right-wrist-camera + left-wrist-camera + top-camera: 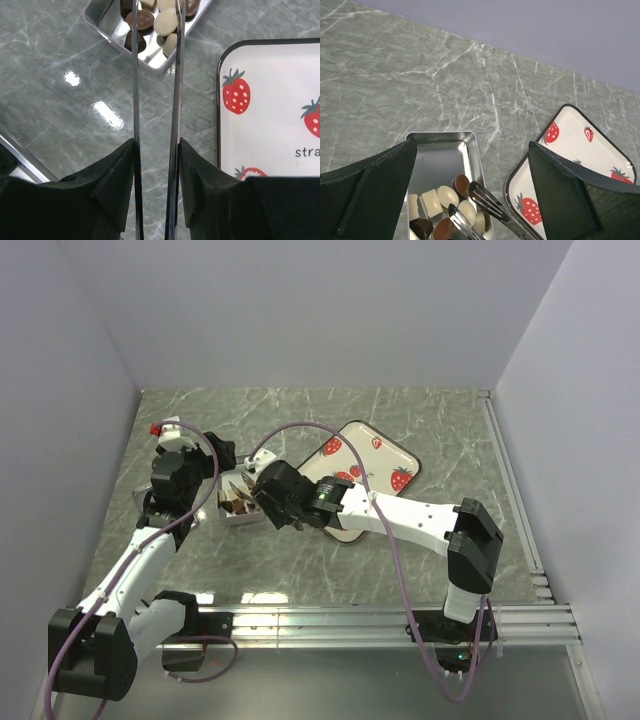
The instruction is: Pack the chocolate
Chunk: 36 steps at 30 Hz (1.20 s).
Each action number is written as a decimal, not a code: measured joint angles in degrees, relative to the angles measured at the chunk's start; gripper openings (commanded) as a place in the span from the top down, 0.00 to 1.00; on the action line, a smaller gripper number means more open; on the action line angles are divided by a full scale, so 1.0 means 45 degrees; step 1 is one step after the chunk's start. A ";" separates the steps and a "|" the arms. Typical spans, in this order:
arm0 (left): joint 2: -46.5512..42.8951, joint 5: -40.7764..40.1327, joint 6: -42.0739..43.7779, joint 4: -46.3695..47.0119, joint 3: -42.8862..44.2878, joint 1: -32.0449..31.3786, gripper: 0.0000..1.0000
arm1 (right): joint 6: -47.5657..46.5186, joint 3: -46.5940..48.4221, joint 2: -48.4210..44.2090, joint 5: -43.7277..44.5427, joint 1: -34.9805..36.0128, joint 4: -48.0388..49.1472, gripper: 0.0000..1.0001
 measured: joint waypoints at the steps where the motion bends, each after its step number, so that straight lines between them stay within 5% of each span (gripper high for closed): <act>1: 0.0000 0.0000 0.0000 0.0000 0.0000 0.0000 0.00 | 0.0005 -0.0015 -0.0005 0.0049 0.0000 -0.0010 0.55; 23: 0.0000 -0.0015 0.0000 0.0000 0.0005 0.0000 0.01 | 0.0763 -0.5202 -0.5105 0.0461 -0.2759 0.0826 0.56; 36: 0.0000 -0.0039 0.0000 0.0000 0.0000 0.0000 0.01 | 0.0971 -0.7451 -0.7359 -0.0087 -0.6159 0.1409 0.55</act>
